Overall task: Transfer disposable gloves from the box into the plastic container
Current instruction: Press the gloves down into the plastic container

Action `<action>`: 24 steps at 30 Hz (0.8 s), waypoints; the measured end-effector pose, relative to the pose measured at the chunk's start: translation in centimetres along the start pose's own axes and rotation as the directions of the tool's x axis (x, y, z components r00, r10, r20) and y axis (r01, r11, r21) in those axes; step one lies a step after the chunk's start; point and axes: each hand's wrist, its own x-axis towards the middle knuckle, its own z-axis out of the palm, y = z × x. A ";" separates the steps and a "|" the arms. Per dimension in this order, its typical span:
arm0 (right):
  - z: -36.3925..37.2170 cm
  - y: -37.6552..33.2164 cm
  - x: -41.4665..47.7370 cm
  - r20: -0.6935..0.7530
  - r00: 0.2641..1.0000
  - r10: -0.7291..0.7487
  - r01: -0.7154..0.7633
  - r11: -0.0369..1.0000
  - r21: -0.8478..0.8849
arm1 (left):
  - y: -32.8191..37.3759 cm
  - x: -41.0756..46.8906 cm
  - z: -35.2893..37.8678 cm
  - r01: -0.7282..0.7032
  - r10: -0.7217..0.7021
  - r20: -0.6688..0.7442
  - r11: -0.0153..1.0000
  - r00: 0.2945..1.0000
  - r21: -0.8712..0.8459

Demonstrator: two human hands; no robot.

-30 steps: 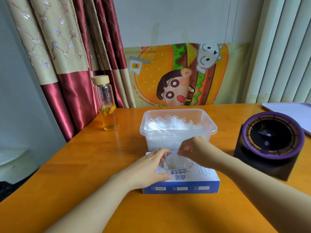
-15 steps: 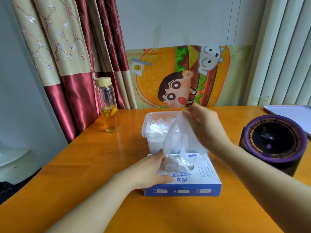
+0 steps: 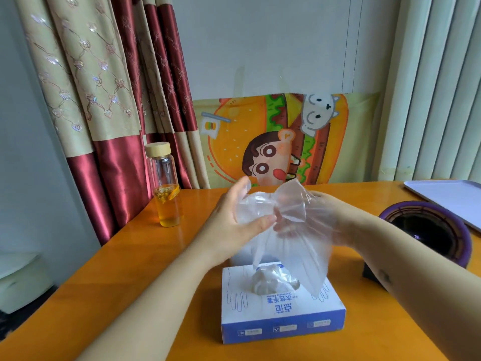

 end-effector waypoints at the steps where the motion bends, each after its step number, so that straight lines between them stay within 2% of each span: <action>1: -0.1 0.2 0.3 -0.003 1.000 0.028 -0.028 0.999 0.024 | 0.2 0.8 0.3 -0.030 0.030 -0.029 1.000 0.999 -0.001; 3: -0.2 0.2 0.7 -0.017 0.999 0.048 -0.047 0.996 0.078 | 0.3 2.4 0.5 -0.048 0.048 -0.079 0.999 0.996 -0.001; 6: -1.3 0.6 1.5 -0.058 0.998 0.003 0.006 0.986 0.168 | -0.3 4.3 0.7 0.044 -0.049 -0.126 0.998 0.991 -0.040; 8: -2.4 0.7 1.7 -0.206 0.978 0.031 0.027 0.962 0.272 | -0.9 5.6 0.4 0.128 -0.137 -0.191 0.990 0.972 -0.056; 10: -3.1 1.0 1.4 -0.306 0.952 -0.012 0.095 0.962 0.256 | -1.6 7.0 0.1 0.200 -0.213 -0.233 0.977 0.949 -0.077; 13: -3.0 1.5 1.1 -0.293 0.934 -0.203 0.198 0.979 -0.046 | -2.0 8.8 0.1 0.267 -0.279 -0.234 0.960 0.931 -0.083; 15: -3.1 1.6 1.7 -0.298 0.896 -0.329 0.222 0.913 -0.341 | -2.3 9.9 0.5 0.301 -0.308 -0.209 0.951 0.928 -0.062; 17: -3.7 1.6 3.0 -0.304 0.867 -0.395 0.184 0.820 -0.541 | -2.2 10.7 1.0 0.350 -0.346 -0.158 0.937 0.925 -0.005; 19: -4.6 1.6 4.5 -0.284 0.880 -0.380 0.096 0.730 -0.677 | -2.5 11.4 1.2 0.361 -0.355 -0.107 0.931 0.929 0.046; 21: -5.7 1.7 5.9 -0.272 0.903 -0.331 -0.052 0.546 -0.836 | -3.6 12.2 0.5 0.351 -0.342 -0.105 0.933 0.934 0.077; 24: -6.8 2.1 7.0 -0.283 0.943 -0.177 -0.221 0.303 -0.927 | -5.6 13.3 -1.9 0.346 -0.288 -0.256 0.911 0.923 0.222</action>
